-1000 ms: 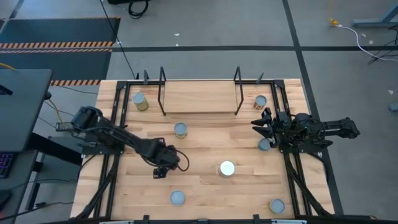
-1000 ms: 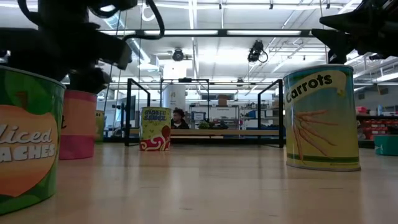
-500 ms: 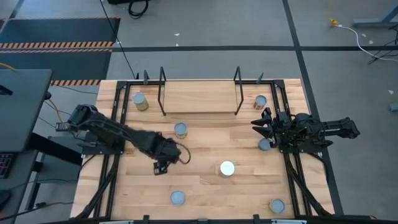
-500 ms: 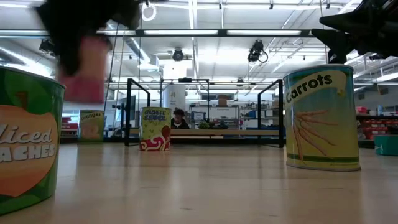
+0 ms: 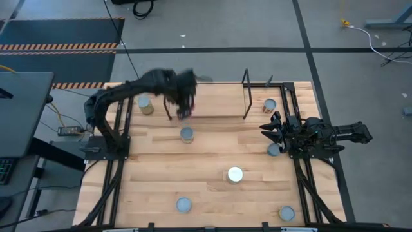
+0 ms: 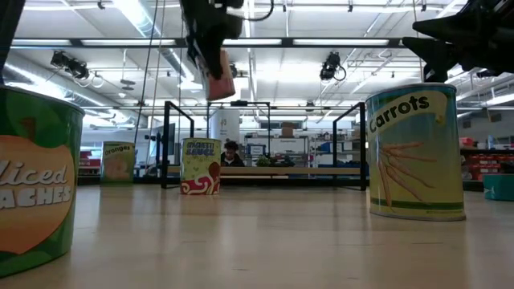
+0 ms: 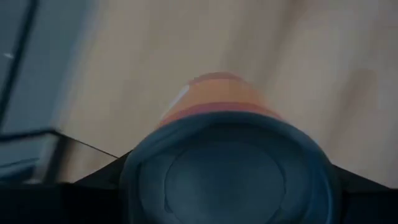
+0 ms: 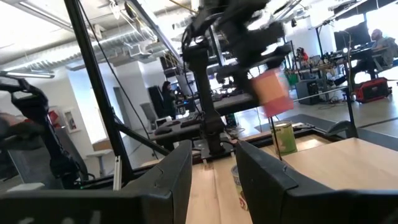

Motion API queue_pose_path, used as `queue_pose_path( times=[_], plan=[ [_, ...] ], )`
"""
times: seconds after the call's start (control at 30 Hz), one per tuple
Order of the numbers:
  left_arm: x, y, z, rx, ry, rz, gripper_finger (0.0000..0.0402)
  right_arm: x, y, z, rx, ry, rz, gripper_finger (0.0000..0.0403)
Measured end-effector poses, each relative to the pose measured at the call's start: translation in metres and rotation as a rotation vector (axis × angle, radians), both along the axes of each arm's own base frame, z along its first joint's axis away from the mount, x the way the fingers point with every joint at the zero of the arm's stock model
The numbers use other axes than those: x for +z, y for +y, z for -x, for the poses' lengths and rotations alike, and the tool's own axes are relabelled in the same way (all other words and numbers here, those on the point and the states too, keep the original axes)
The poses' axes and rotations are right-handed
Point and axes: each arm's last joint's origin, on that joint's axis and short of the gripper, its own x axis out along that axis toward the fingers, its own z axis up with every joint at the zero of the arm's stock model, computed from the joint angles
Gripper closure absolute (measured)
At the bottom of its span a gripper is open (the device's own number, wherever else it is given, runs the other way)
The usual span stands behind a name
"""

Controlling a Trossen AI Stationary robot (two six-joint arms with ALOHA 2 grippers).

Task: Pick and place cans onto a shelf
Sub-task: Put the canned mixed fruit on the shelf

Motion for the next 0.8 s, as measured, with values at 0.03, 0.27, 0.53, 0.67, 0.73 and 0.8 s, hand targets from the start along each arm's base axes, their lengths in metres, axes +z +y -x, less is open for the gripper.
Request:
queue_pose_path(
  times=[0.03, 0.27, 0.53, 0.67, 0.73, 0.8],
  plan=[
    [-0.002, 0.014, 0.003, 0.008, 0.006, -0.012, 0.0127, 0.000, 0.000, 0.000, 0.000, 0.000, 0.000, 0.0270],
    [-0.034, 0.090, 0.015, 0.026, 0.085, -0.041, 0.0127, 0.000, 0.000, 0.000, 0.000, 0.000, 0.000, 0.0270],
    [-0.067, 0.136, 0.011, -0.003, 0.100, -0.091, 0.0127, 0.000, 0.000, 0.000, 0.000, 0.000, 0.000, 0.0270],
    [-0.089, 0.139, 0.003, -0.035, 0.182, -0.080, 0.0127, 0.000, 0.000, 0.000, 0.000, 0.000, 0.000, 0.0270],
    [-0.095, 0.141, 0.001, -0.056, 0.214, -0.087, 0.0127, 0.000, 0.000, 0.000, 0.000, 0.000, 0.000, 0.0270],
    [-0.099, 0.142, -0.001, -0.084, 0.254, -0.126, 0.0127, 0.000, 0.000, 0.000, 0.000, 0.000, 0.000, 0.0270]
  ],
)
